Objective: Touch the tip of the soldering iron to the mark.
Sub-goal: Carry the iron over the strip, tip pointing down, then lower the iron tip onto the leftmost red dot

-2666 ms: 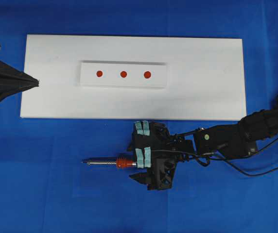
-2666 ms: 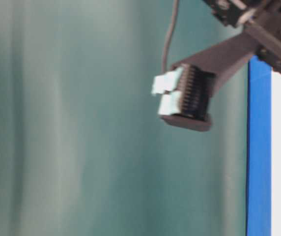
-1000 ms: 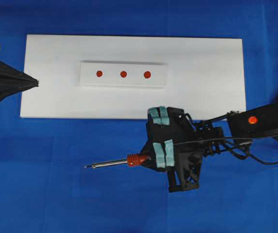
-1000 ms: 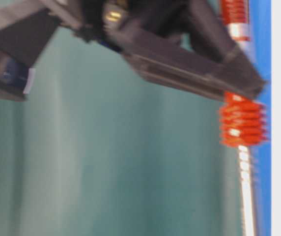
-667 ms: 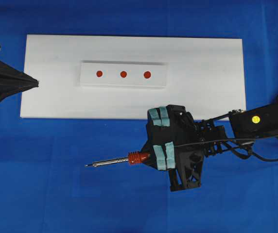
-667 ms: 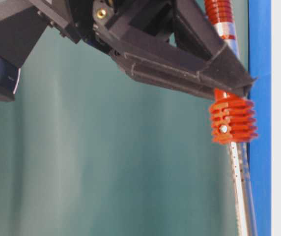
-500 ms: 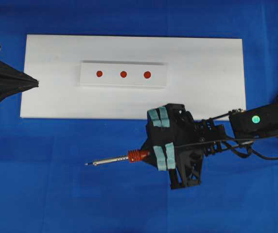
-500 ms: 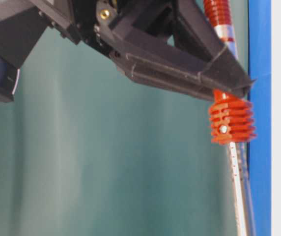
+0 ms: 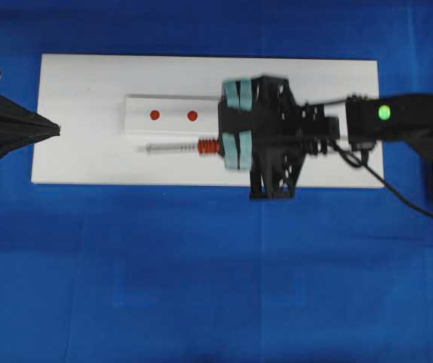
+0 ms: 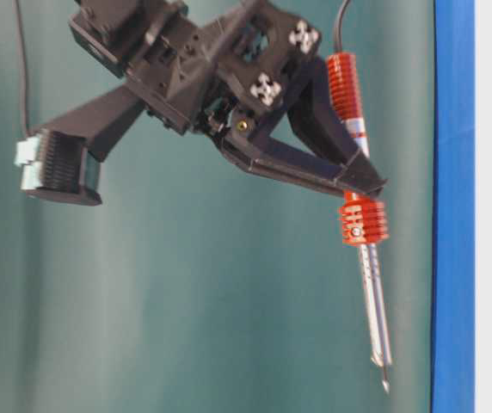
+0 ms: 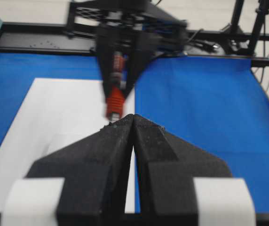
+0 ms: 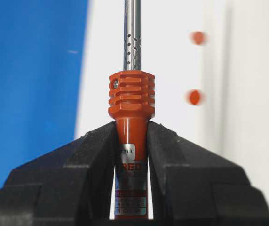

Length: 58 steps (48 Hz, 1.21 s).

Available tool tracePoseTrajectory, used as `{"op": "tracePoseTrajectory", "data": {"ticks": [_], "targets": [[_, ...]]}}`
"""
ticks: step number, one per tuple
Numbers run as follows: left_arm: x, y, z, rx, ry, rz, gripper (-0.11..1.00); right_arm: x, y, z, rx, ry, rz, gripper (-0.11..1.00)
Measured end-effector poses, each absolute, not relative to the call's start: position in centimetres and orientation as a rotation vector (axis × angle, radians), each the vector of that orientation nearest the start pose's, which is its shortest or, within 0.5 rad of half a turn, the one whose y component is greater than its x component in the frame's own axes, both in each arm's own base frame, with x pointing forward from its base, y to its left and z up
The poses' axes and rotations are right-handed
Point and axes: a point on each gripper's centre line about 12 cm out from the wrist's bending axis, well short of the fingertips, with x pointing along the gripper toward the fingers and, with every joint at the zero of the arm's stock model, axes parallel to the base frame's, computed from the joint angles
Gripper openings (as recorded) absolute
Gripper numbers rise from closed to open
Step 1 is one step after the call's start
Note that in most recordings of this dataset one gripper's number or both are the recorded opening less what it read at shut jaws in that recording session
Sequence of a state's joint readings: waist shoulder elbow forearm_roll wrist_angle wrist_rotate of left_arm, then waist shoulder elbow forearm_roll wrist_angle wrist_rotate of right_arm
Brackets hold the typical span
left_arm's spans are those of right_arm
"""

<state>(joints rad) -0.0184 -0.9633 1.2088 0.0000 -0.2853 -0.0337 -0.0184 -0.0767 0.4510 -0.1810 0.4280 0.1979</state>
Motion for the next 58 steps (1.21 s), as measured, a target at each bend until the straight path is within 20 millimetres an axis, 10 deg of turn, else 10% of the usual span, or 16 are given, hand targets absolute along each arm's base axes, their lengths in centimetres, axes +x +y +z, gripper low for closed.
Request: {"op": "tracePoseTrajectory", "data": {"ticks": [22,58], "targets": [[19.7,-0.4,27.9,-0.036,-0.04,-0.019,0.0,39.6,-6.6,24.3,-0.055,0.789,-0.174,0.06],[19.7,-0.3,27.8,-0.034,-0.035,-0.017,0.0,39.0,-7.0,23.2,-0.061,0.906,-0.184,0.06]]}}
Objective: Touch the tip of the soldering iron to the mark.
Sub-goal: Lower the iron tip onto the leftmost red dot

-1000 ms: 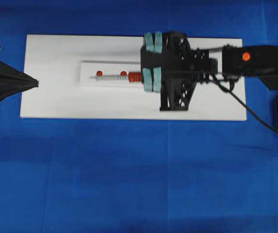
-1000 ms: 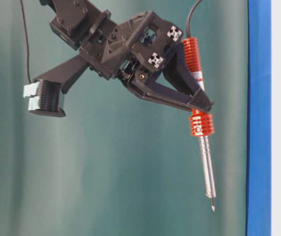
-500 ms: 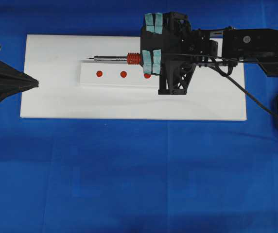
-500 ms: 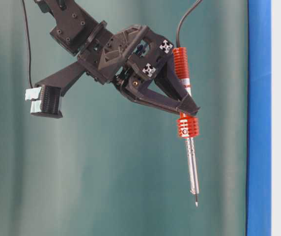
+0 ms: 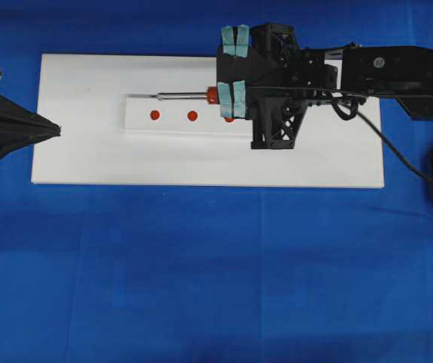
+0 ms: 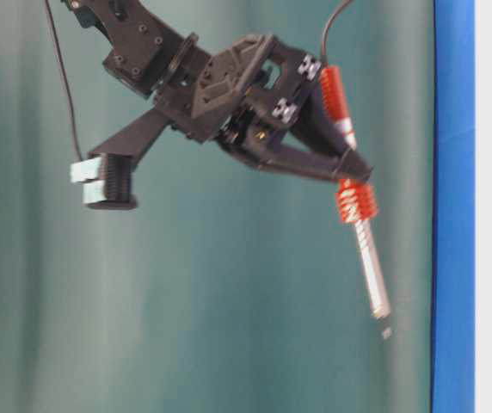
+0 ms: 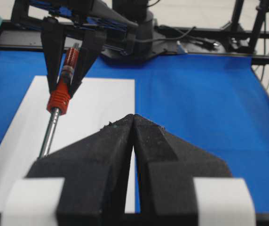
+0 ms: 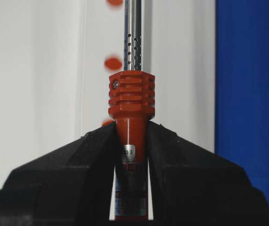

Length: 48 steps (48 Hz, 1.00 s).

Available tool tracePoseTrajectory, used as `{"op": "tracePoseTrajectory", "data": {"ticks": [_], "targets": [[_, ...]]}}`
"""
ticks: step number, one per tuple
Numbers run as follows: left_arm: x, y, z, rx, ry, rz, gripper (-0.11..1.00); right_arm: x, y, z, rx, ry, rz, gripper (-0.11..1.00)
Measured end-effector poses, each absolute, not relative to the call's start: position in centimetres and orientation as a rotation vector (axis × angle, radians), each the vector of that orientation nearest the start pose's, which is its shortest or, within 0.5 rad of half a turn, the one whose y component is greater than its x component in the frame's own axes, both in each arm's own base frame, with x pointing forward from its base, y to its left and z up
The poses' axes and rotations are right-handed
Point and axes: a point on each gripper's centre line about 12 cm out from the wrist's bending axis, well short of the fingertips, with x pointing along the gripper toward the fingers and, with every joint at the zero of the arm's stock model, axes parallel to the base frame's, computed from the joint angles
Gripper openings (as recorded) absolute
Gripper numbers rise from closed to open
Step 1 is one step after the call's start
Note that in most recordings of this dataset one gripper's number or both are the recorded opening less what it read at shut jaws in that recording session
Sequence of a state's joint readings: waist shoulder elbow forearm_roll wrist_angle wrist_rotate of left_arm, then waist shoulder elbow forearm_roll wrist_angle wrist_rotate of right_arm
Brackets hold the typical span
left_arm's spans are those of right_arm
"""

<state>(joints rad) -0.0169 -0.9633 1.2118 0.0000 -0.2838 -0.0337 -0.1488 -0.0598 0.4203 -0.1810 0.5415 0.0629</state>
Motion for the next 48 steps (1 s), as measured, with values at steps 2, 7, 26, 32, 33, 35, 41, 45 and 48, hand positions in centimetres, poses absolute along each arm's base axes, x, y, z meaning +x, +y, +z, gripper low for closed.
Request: {"op": "tracePoseTrajectory", "data": {"ticks": [2,7,26,32,33,35,41,45,48], "targets": [[19.7,-0.3,27.8,-0.034,-0.035,-0.017,0.0,38.8,-6.9,23.1,-0.062,0.931,-0.184,0.06],[19.7,-0.4,27.8,-0.034,-0.035,-0.019,0.0,38.3,-7.0,22.8,-0.055,0.982,-0.192,0.06],[19.7,-0.4,27.8,-0.034,-0.035,-0.019,0.0,38.3,-6.9,22.8,-0.055,0.984,-0.19,0.06],[19.7,-0.3,27.8,-0.034,-0.035,-0.017,0.0,38.3,-6.9,22.8,-0.056,0.982,-0.19,0.06],[19.7,-0.4,27.8,-0.034,-0.035,-0.019,0.0,38.3,-7.0,22.8,-0.056,0.982,-0.191,0.06],[19.7,-0.4,27.8,-0.034,-0.035,-0.019,0.0,38.3,-6.9,22.8,-0.056,0.982,-0.19,0.06],[19.7,-0.4,27.8,-0.034,-0.035,-0.019,0.0,38.4,-7.0,22.6,-0.056,0.984,-0.19,0.06],[19.7,-0.3,27.7,-0.034,-0.033,-0.017,0.0,38.5,-6.9,22.1,-0.055,0.993,-0.188,0.06],[19.7,-0.4,27.8,-0.034,-0.035,-0.019,0.0,38.8,-7.0,21.3,-0.055,1.01,-0.186,0.06]]}}
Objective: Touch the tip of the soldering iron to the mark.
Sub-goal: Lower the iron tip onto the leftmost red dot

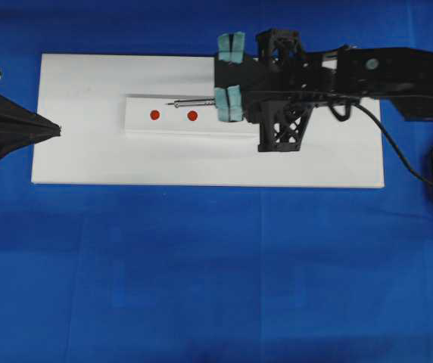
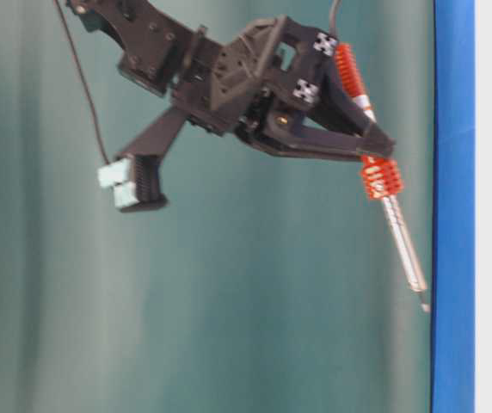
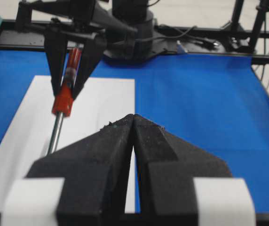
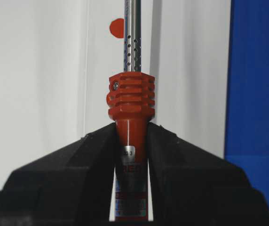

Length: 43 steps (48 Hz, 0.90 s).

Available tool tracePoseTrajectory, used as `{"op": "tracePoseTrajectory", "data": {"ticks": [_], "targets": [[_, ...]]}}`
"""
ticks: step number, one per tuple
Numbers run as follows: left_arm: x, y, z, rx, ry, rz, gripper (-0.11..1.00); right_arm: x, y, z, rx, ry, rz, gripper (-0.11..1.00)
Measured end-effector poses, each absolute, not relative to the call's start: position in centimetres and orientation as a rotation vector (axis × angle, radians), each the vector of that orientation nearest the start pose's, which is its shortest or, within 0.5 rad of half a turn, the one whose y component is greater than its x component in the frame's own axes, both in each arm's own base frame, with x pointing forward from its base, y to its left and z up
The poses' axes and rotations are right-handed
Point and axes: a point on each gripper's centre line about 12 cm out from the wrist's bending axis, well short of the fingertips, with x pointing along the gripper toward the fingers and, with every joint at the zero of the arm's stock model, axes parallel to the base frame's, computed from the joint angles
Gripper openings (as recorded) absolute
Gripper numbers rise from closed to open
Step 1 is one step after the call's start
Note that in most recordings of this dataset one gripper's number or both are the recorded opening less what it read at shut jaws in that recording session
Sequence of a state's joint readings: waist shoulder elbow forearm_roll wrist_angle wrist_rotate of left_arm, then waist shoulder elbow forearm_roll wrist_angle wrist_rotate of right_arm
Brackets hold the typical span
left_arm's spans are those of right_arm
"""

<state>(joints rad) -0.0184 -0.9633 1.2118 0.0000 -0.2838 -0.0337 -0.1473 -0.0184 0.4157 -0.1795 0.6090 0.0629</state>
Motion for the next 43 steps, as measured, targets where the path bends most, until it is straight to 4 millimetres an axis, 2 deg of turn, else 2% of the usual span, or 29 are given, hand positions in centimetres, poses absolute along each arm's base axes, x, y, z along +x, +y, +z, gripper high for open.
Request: {"op": "tracePoseTrajectory", "data": {"ticks": [16,31,43], "targets": [[19.7,-0.4,27.7,-0.034,-0.033,-0.019,0.0,40.4,-7.7,18.4,-0.048,1.029,-0.185,0.06],[19.7,-0.4,27.7,-0.034,-0.033,-0.019,0.0,41.1,-8.1,17.3,-0.042,1.017,-0.188,0.06],[19.6,-0.3,27.5,-0.034,-0.026,-0.017,0.0,41.3,-8.1,15.8,-0.04,1.051,-0.184,0.06]]}}
